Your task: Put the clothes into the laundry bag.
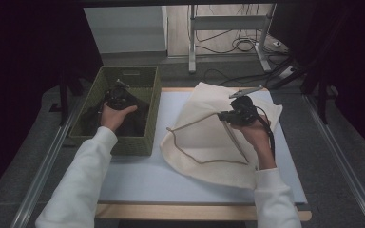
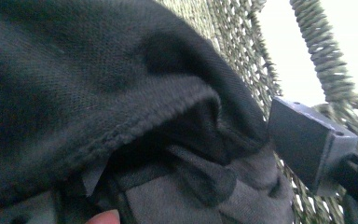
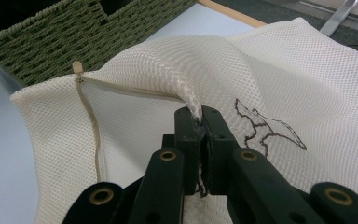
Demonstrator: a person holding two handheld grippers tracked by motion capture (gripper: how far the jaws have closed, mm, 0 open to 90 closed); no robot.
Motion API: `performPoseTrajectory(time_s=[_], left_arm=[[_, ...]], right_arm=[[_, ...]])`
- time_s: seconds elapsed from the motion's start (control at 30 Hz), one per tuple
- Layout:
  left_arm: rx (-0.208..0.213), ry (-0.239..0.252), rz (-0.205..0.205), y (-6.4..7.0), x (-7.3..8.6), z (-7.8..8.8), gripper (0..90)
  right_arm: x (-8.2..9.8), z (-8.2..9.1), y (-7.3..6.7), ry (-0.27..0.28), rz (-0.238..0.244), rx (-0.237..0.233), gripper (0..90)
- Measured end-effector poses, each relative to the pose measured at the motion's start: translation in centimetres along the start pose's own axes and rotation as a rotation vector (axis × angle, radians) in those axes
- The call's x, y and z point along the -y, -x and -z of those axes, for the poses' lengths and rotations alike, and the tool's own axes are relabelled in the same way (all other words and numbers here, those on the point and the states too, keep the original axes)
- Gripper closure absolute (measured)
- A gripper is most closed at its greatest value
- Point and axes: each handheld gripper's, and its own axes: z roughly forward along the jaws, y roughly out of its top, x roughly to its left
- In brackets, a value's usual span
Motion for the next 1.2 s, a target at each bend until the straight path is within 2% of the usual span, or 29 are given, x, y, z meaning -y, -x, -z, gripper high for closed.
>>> performPoseTrajectory(time_s=[0.23, 0.4, 0.57, 0.73, 0.83, 0.87, 0.93, 1.2], left_arm=[[-0.009, -0.024, 0.008, 0.0, -0.5, -1.5, 14.9], [-0.023, -0.039, -0.011, 0.1, -0.7, -2.1, 15.0], [-0.037, -0.048, -0.022, -0.1, -0.6, -2.4, 19.1], [-0.053, -0.05, -0.036, -0.3, -0.5, -2.4, 32.8], [-0.037, -0.046, -0.048, -0.5, -0.4, -2.4, 46.2], [-0.036, -0.046, -0.059, -0.5, -0.4, -2.4, 53.8], [-0.039, -0.04, -0.068, -0.6, -0.4, -2.3, 61.7], [-0.037, -0.021, -0.086, -1.0, -0.3, -1.9, 71.0]], right_arm=[[0.0, -0.1, 0.0, -0.003, -0.002, 0.0, 86.4], [0.1, -0.1, 0.1, -0.003, 0.0, 0.0, 86.3], [0.1, -0.1, 0.2, -0.004, -0.003, 0.002, 86.3], [0.1, -0.1, 0.1, -0.004, -0.003, 0.004, 86.3], [0.1, -0.1, 0.2, -0.004, -0.003, 0.004, 86.3], [0.1, -0.1, 0.2, -0.003, -0.003, 0.004, 86.3], [0.1, -0.1, 0.2, -0.003, -0.003, 0.005, 86.2], [0.1, -0.1, 0.2, -0.002, -0.002, 0.006, 86.2]])
